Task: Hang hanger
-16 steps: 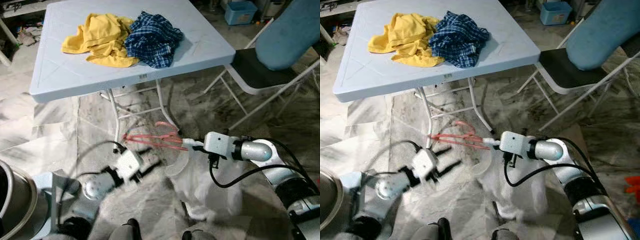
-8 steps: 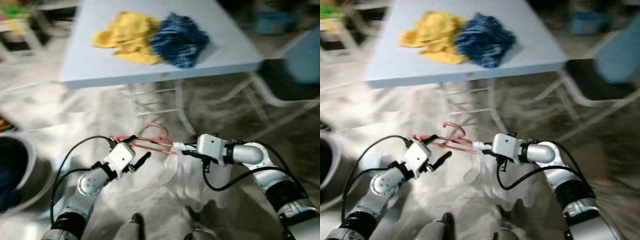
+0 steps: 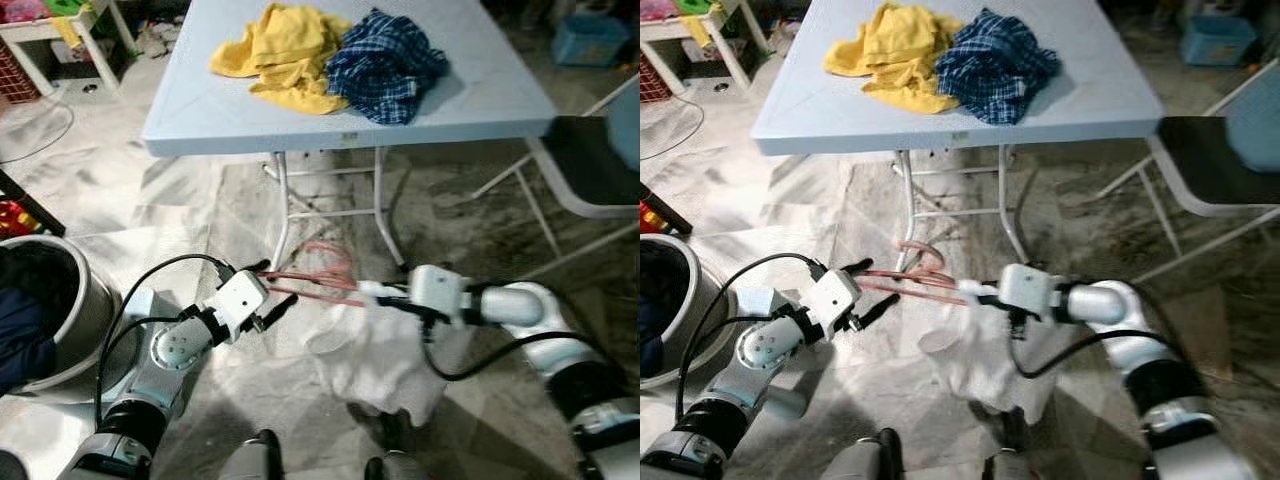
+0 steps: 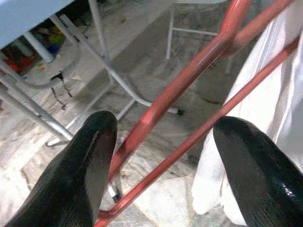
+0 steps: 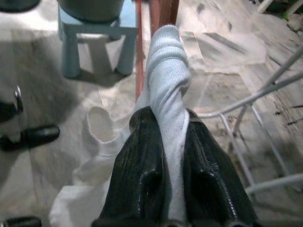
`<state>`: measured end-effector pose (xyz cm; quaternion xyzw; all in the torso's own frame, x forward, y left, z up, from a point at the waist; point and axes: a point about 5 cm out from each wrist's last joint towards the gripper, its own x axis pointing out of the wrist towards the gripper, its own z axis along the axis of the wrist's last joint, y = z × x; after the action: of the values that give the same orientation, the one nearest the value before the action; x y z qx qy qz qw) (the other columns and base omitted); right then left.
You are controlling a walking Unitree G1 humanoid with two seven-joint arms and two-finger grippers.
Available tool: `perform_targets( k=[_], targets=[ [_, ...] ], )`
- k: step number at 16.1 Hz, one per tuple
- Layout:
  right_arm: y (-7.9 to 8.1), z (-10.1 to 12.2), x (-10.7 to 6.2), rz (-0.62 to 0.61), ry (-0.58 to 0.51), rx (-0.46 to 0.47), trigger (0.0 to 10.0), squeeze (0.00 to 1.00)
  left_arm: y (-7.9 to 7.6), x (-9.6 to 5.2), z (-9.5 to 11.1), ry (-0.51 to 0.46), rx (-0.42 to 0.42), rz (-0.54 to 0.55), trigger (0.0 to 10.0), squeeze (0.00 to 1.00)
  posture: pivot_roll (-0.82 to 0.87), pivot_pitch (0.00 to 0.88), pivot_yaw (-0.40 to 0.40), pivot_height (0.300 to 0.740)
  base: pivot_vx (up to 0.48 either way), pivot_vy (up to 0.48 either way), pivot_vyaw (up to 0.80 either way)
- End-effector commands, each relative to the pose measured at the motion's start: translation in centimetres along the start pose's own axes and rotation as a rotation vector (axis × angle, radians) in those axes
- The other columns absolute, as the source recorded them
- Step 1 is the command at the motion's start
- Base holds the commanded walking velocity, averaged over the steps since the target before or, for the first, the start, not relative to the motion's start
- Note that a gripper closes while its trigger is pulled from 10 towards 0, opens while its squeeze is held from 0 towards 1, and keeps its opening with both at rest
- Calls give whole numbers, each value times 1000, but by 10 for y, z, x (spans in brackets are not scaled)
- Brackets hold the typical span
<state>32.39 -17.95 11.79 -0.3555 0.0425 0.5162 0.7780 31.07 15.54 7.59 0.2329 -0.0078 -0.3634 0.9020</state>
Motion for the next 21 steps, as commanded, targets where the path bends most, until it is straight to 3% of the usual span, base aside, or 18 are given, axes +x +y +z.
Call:
perform_targets(
  k=[1,4,5,7,9,10,11,12,14,21],
  targets=[
    [-3,8,-1,17,-38,-43,10000,0,8,-9,-6,33,-16,-17,10000,0,-36,202,28,740,0,0,0],
    [-1,5,-13,89,-21,-51,10000,0,8,-13,-10,59,-41,-103,10000,0,-34,206,33,740,0,0,0],
    [0,4,-18,114,-15,-56,10000,0,8,-12,-11,67,-50,-130,10000,733,-36,207,33,740,0,0,0],
    [3,4,-20,145,-17,-57,10000,0,8,-10,-8,58,-58,-154,10000,627,-43,208,41,740,0,0,0],
    [8,6,-20,175,-32,-57,10000,0,3,-6,-7,54,-94,-224,10000,0,-47,208,45,740,0,0,0],
    [10,8,-21,193,-45,-53,10000,0,1,-5,-6,44,-105,-263,8078,0,-45,208,42,740,0,0,0],
    [11,9,-21,200,-50,-51,10000,0,0,-4,-5,39,-111,-272,8078,0,-44,208,43,740,0,0,0],
    [12,9,-22,211,-55,-48,10000,0,1,-3,-4,30,-120,-281,196,0,-45,207,43,740,0,0,0],
    [12,10,-23,222,-55,-48,10000,0,-3,-1,-3,22,-182,-358,0,0,-47,209,41,740,0,0,0],
    [16,8,-20,226,-45,-42,10000,0,-7,5,11,-48,-172,-481,0,0,-44,213,50,740,0,0,0]
  ],
)
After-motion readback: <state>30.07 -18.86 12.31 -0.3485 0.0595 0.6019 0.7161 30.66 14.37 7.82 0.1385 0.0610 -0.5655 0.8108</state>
